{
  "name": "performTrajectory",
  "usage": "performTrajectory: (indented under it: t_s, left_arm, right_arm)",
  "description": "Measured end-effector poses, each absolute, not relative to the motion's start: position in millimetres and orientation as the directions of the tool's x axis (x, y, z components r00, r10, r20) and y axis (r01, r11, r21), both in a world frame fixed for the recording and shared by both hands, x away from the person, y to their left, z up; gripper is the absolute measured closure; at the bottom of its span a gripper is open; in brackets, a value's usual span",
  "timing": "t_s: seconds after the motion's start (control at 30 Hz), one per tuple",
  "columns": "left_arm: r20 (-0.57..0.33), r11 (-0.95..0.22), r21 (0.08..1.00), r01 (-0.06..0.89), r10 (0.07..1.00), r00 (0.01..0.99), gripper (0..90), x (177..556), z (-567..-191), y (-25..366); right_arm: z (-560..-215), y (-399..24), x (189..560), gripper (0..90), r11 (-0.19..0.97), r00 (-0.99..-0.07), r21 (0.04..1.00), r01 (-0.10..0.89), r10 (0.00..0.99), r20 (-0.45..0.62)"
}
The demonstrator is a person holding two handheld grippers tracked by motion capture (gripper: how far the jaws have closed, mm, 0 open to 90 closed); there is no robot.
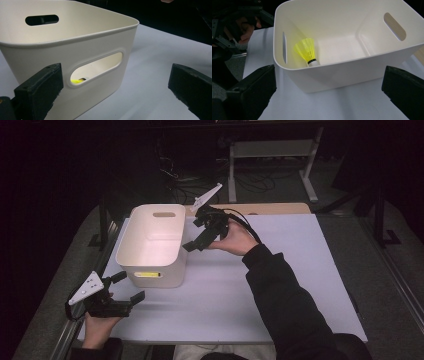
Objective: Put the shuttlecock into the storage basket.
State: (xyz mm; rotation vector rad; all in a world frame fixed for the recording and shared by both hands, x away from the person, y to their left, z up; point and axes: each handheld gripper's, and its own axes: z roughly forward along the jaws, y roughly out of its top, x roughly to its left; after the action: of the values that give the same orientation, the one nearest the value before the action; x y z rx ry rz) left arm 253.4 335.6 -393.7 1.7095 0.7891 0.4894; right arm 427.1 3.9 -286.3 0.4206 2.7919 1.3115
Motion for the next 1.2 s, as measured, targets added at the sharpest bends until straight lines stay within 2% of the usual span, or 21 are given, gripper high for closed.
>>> performTrajectory:
  t_s: [1.2]
  left_arm:
    - [-0.076, -0.141, 0.957, 0.255, 0.723, 0.686, 0.0, 253, -394, 336]
  right_arm:
    - [-297, -52, 416, 0.0, 0.550, -0.940, 0.790, 0.270, 0.329, 0.091]
